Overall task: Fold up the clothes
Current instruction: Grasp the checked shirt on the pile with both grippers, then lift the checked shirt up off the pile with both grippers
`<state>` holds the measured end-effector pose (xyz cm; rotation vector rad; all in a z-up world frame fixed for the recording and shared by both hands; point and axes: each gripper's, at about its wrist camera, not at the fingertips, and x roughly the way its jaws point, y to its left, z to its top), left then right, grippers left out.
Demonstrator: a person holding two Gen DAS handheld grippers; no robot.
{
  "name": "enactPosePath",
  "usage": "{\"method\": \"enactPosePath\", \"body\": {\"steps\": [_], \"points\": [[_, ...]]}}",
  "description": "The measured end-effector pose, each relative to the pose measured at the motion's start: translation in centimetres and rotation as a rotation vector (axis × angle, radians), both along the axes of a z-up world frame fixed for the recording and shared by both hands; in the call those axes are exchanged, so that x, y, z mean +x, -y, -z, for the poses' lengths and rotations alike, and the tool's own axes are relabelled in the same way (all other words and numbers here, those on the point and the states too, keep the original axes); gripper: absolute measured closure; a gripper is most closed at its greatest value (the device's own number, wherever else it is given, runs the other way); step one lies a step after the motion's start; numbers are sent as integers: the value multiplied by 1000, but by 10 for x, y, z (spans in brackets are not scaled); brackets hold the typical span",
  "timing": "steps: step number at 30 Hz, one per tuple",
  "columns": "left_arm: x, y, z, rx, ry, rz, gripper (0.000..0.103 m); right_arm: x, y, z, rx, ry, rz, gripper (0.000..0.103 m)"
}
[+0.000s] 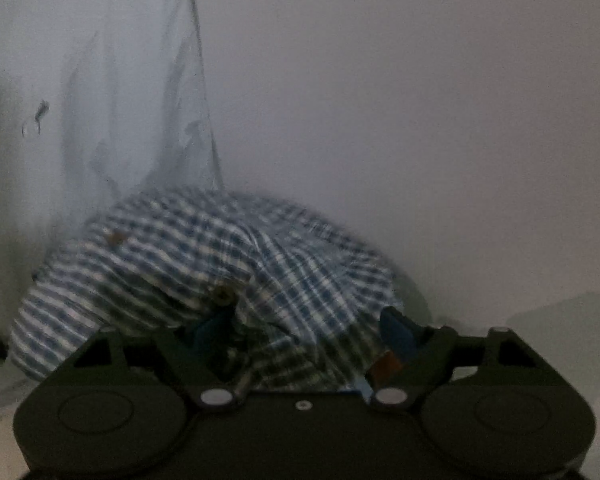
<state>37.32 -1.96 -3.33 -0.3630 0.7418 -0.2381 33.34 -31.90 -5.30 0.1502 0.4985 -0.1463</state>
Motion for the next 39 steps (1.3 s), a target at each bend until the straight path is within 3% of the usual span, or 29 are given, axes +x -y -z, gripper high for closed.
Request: {"method": "enactPosePath", "body": {"steps": [2,4,5,6,9,13,17,21,28,33,39], "points": [[13,7,7,-35,-11,-2,30,6,-2,6,-21,-8,-46,39],[18,8,8,-87,-12,-1,53,5,-6,7,-45,7,-107,58],[16,7,6,-107,-4,-3,60,4,-8,6,-61,17,-127,72],[12,7,2,-93,8,-15,74,1,-11,4,-83,29,-132,85],[-2,9,-10,-46,52,-16,91,-16,-22,-8,-148,109,-118,95],[-34,3,-29,-14,119,-35,94,-50,-33,-34,-212,235,-88,97],[-89,-17,-65,-16,184,-89,94,-98,-40,-73,-209,347,-117,97],[-167,-46,-100,6,283,-170,94,-140,-45,-112,-166,428,-178,97],[-303,-102,-142,32,407,-310,94,-228,-86,-146,-134,521,-312,97],[-383,-143,-160,36,488,-375,94,-293,-122,-167,-152,619,-384,97],[-449,-195,-167,23,498,-408,94,-354,-166,-192,-94,691,-445,97]]}}
